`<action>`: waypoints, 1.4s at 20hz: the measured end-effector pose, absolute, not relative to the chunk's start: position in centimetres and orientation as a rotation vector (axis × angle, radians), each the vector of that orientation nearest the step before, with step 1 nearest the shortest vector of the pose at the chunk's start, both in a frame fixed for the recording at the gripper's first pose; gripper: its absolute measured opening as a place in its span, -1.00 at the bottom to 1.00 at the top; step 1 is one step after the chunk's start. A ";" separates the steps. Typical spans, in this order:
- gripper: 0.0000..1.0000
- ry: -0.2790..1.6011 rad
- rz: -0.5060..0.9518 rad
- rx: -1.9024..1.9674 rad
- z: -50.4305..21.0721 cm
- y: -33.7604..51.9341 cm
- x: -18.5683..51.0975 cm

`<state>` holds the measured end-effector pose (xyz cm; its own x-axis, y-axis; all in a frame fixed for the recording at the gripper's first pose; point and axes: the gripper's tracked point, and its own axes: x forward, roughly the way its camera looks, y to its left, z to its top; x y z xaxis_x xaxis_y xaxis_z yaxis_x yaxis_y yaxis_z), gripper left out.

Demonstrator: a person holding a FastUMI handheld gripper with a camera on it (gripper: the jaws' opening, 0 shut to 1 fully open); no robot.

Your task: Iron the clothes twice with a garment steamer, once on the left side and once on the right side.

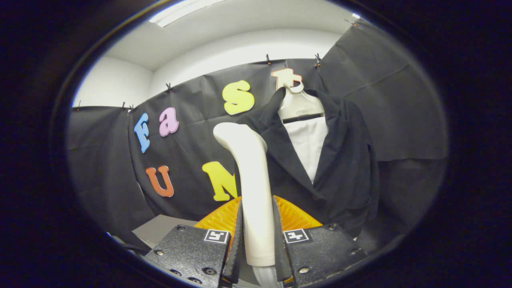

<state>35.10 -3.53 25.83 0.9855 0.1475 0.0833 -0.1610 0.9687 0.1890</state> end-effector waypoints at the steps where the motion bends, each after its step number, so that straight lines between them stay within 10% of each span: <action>1: -0.27 -0.078 0.160 0.197 26.5 -4.1 35.8; 28: -0.27 0.057 0.040 0.130 16.2 -6.9 35.1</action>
<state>35.14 -6.89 16.18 0.9975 0.0437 -0.0547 -0.0363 0.9908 0.1307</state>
